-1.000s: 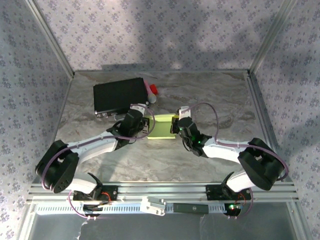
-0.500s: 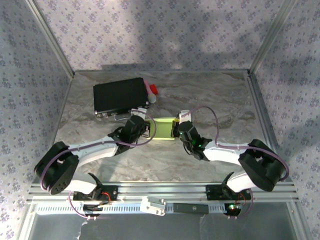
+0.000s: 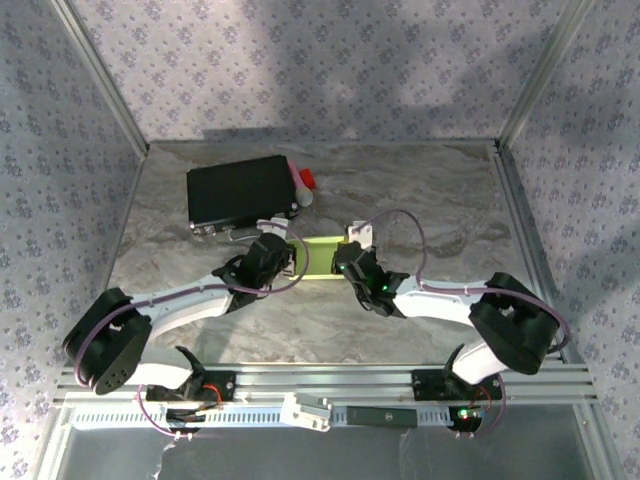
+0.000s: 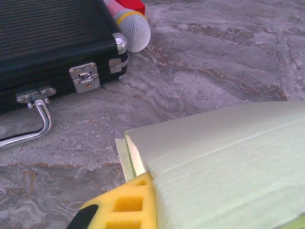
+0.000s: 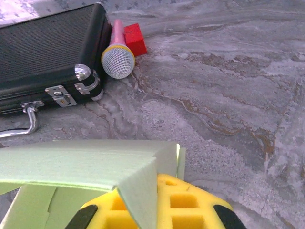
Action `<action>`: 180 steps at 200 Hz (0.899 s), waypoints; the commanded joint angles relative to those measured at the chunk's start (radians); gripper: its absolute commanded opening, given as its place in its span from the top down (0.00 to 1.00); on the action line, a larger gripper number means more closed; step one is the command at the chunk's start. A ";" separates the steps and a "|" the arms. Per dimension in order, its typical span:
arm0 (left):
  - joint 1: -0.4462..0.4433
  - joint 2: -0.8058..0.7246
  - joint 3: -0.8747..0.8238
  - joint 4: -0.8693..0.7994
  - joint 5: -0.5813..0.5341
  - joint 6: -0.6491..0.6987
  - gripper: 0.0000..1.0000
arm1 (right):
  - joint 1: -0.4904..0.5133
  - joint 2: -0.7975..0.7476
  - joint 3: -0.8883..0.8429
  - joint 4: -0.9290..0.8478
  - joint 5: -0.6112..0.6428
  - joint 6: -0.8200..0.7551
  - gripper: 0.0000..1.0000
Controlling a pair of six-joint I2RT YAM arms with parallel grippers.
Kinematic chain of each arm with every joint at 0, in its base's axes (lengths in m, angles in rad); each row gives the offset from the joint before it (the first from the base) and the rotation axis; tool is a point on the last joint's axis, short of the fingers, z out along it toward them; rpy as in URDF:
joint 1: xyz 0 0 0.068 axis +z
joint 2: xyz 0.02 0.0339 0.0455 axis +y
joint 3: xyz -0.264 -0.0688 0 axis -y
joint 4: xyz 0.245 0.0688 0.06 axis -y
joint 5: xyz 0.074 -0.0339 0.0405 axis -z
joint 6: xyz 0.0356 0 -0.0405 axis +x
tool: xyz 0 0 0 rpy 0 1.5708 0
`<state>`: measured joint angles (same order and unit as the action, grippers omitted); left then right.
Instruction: Fold the paper box
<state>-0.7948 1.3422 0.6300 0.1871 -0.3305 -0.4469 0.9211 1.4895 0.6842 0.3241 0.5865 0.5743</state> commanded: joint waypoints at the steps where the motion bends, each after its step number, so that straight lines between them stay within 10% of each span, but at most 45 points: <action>1: -0.029 -0.026 0.049 0.019 0.114 -0.045 0.99 | 0.036 0.047 0.052 -0.160 0.022 0.091 0.97; 64: -0.029 -0.041 -0.003 0.030 0.108 -0.050 0.99 | 0.042 0.047 -0.045 -0.088 0.007 0.065 0.94; 122: -0.057 -0.034 -0.048 0.050 0.061 -0.063 0.99 | 0.073 -0.101 -0.066 -0.238 -0.066 0.105 0.58; 180: -0.122 0.005 -0.039 0.028 -0.051 -0.049 1.00 | 0.139 -0.318 -0.130 -0.384 -0.113 0.279 0.48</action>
<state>-0.8913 1.3205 0.5842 0.2127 -0.3302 -0.4915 1.0389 1.2629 0.5949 0.0257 0.5102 0.7383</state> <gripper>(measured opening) 0.055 0.509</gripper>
